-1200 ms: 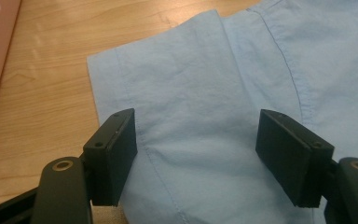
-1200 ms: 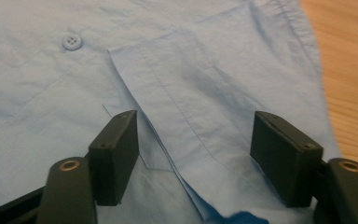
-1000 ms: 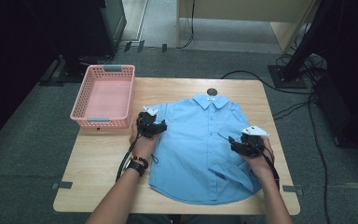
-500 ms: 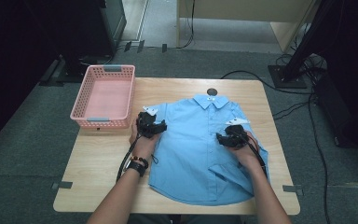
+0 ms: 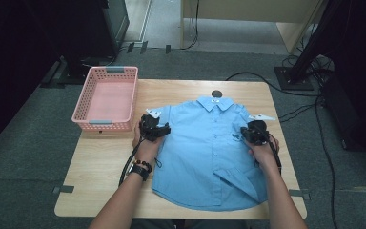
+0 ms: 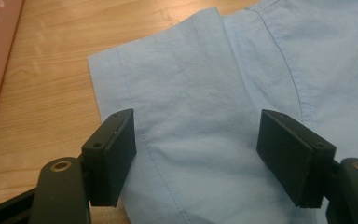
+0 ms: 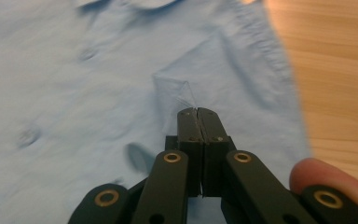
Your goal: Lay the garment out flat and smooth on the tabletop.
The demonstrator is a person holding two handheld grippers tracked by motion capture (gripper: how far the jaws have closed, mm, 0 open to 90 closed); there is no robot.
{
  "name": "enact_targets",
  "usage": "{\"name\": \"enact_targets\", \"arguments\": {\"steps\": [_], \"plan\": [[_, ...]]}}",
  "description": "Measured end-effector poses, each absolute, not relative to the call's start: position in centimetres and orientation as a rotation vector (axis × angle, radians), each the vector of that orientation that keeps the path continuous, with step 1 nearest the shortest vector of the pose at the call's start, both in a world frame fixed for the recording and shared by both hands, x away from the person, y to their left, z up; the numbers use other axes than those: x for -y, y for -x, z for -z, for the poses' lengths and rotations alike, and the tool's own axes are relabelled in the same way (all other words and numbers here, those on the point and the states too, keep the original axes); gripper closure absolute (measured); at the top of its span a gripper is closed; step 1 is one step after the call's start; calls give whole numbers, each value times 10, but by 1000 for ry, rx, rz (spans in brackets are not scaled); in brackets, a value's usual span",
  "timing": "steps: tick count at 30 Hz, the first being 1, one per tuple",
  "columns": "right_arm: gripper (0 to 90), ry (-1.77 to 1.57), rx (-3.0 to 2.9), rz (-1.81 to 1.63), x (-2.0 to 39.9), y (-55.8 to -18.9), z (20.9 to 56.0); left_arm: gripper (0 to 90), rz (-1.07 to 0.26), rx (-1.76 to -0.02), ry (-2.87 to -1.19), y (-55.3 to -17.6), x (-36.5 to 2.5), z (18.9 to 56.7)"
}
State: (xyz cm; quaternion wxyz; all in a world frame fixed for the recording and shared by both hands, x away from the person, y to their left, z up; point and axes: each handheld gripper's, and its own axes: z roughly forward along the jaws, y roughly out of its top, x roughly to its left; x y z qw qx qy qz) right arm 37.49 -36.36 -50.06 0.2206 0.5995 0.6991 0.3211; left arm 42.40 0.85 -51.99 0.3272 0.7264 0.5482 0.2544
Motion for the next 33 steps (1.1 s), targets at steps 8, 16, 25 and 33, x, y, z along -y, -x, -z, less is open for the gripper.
{"name": "enact_targets", "arguments": {"steps": [8,16,25,33], "plan": [[900,-1773,-1677,-727,420,-389,505,290,-665,-1437,-1901,-424,-9,520],[565,-1834,-1447,-657,463,-374,498,290,-665,-1437,-1901,-424,-9,520],[422,-1637,-1502,-789,426,-344,478,288,-664,-1436,-1903,-424,-8,520],[372,-1643,-1796,-782,386,-349,522,268,-659,-1431,-1910,-424,-8,520]]}}
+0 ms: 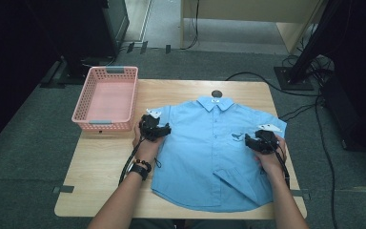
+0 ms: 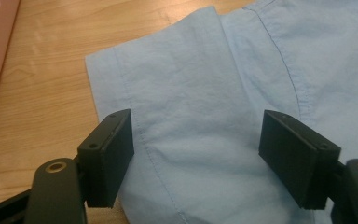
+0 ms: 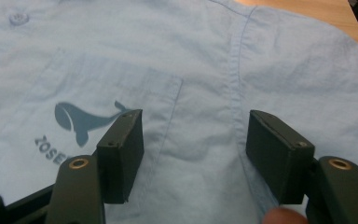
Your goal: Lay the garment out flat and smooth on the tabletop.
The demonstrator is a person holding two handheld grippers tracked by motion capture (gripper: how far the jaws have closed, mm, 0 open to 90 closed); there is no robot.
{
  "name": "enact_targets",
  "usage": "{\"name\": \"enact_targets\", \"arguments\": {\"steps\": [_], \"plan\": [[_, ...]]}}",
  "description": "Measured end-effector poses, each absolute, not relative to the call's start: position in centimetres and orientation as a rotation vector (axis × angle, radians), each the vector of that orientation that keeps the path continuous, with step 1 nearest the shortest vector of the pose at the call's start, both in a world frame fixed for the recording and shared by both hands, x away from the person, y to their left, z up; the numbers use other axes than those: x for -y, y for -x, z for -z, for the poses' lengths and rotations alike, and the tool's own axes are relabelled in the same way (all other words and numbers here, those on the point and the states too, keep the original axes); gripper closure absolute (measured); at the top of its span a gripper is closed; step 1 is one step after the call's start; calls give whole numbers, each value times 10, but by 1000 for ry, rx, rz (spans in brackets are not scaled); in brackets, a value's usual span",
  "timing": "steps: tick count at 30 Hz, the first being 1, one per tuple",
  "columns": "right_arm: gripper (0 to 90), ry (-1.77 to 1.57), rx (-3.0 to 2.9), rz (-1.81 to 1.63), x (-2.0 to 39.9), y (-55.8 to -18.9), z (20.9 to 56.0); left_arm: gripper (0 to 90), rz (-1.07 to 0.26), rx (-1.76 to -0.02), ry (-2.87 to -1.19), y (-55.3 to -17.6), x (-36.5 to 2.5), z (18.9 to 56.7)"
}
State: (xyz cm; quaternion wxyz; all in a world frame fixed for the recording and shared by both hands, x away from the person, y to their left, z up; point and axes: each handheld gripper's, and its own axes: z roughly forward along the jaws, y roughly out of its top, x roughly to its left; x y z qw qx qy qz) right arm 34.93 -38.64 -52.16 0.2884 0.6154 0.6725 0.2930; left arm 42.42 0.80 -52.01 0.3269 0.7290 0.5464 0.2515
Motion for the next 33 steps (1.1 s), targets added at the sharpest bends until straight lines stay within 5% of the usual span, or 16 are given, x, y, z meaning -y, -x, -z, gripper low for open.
{"name": "enact_targets", "arguments": {"steps": [21,33], "plan": [[363,-1670,-1764,-842,399,-398,525,218,-645,-1462,-1925,-459,-3,518],[468,-1630,-1874,-903,398,-365,512,217,-642,-1416,-1922,-450,-7,520]]}}
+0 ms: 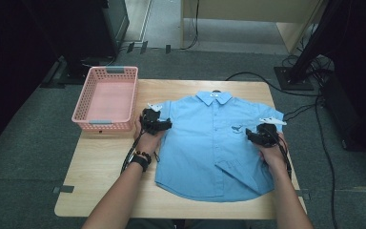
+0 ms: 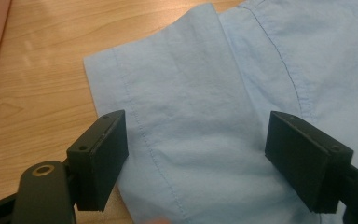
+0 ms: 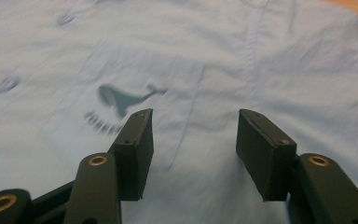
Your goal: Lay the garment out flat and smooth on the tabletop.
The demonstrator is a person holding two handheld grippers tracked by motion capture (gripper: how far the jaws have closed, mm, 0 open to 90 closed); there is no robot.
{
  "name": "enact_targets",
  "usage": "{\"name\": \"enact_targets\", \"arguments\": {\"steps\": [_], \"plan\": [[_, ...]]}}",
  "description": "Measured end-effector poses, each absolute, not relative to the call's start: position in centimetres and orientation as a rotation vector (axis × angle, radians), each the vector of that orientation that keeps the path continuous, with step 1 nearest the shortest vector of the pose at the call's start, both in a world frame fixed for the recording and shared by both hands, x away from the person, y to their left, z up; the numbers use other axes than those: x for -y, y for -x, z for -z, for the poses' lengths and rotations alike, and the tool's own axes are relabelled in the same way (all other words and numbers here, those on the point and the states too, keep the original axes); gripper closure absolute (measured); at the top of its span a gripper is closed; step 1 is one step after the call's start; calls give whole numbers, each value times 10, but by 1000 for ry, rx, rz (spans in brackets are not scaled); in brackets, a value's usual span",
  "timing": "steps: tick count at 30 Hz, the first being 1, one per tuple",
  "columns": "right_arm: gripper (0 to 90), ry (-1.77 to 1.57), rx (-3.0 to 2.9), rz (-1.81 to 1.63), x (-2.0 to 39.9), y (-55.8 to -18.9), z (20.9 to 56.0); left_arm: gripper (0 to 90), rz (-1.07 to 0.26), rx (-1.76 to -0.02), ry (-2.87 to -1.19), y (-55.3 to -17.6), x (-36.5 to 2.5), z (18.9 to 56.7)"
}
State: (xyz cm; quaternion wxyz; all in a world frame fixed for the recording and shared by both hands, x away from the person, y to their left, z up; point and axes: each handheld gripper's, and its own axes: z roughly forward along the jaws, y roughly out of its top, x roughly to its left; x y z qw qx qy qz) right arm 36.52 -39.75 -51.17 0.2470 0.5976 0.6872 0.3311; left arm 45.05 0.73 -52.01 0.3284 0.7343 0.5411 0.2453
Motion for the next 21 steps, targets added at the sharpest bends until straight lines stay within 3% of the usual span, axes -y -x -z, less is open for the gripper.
{"name": "enact_targets", "arguments": {"steps": [9,21], "plan": [[470,-1641,-1986,-1012,389,-308,513,217,-639,-1408,-1927,-447,-8,520],[471,-1532,-2089,-1109,370,-262,511,217,-639,-1409,-1926,-447,-8,520]]}}
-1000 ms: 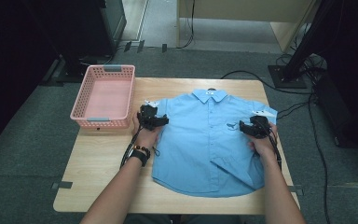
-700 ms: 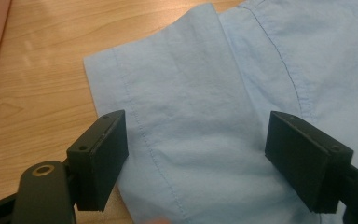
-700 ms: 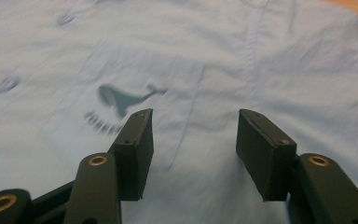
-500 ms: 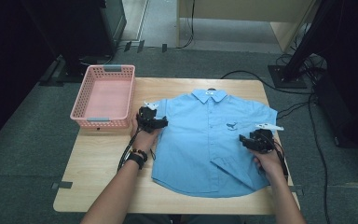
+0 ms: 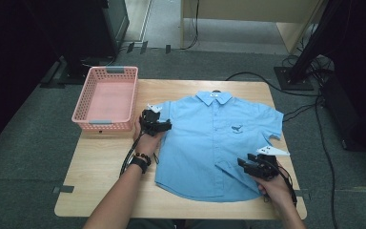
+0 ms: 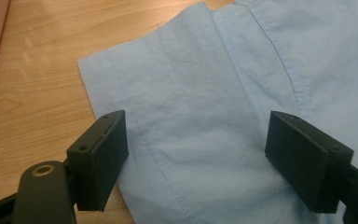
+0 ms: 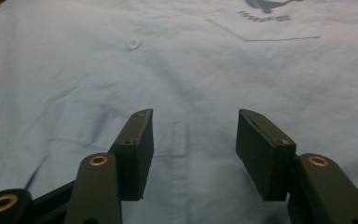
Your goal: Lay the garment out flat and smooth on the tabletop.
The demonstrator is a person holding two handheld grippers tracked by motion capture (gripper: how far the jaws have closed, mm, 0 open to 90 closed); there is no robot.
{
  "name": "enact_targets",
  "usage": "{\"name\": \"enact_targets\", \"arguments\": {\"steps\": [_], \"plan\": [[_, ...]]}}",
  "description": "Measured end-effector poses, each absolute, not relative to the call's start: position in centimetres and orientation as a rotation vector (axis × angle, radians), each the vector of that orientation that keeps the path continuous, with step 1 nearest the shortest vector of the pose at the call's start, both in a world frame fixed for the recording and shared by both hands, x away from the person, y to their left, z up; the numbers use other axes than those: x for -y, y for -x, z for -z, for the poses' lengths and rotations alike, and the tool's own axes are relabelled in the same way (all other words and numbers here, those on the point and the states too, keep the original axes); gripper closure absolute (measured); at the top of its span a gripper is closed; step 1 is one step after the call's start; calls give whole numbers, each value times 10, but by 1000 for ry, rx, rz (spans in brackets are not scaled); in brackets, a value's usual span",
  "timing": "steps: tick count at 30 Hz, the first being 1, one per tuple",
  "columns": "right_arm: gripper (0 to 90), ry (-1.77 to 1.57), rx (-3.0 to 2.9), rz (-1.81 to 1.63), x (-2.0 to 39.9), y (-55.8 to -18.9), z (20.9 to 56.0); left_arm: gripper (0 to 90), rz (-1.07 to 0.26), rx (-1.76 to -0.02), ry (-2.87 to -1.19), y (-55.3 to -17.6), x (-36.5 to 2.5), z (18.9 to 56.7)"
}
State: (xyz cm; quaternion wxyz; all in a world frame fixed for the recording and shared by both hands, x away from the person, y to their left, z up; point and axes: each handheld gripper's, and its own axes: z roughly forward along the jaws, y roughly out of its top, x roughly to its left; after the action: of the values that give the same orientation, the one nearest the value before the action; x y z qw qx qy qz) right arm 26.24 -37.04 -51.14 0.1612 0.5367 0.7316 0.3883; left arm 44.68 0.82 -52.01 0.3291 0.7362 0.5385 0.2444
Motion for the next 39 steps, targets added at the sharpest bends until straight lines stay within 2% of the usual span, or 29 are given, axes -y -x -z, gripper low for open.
{"name": "enact_targets", "arguments": {"steps": [2,6,8,13,15,30,37,39], "plan": [[471,-1510,-2120,-1106,364,-257,511,217,-639,-1409,-1926,-447,-8,520],[556,-1464,-2158,-1031,354,-251,516,217,-640,-1409,-1926,-447,-8,520],[614,-1443,-2135,-1020,353,-248,519,217,-640,-1409,-1926,-447,-8,520],[845,-1412,-2101,-990,352,-242,521,217,-640,-1410,-1926,-447,-8,520],[900,-1398,-2101,-981,351,-240,521,217,-640,-1410,-1926,-447,-8,520],[900,-1181,-2435,-1195,342,-216,516,217,-640,-1410,-1925,-447,-8,520],[665,-1029,-2580,-1347,343,-197,510,217,-640,-1412,-1922,-447,-8,520],[639,-1045,-2543,-1429,350,-196,505,217,-640,-1411,-1926,-447,-8,520]]}}
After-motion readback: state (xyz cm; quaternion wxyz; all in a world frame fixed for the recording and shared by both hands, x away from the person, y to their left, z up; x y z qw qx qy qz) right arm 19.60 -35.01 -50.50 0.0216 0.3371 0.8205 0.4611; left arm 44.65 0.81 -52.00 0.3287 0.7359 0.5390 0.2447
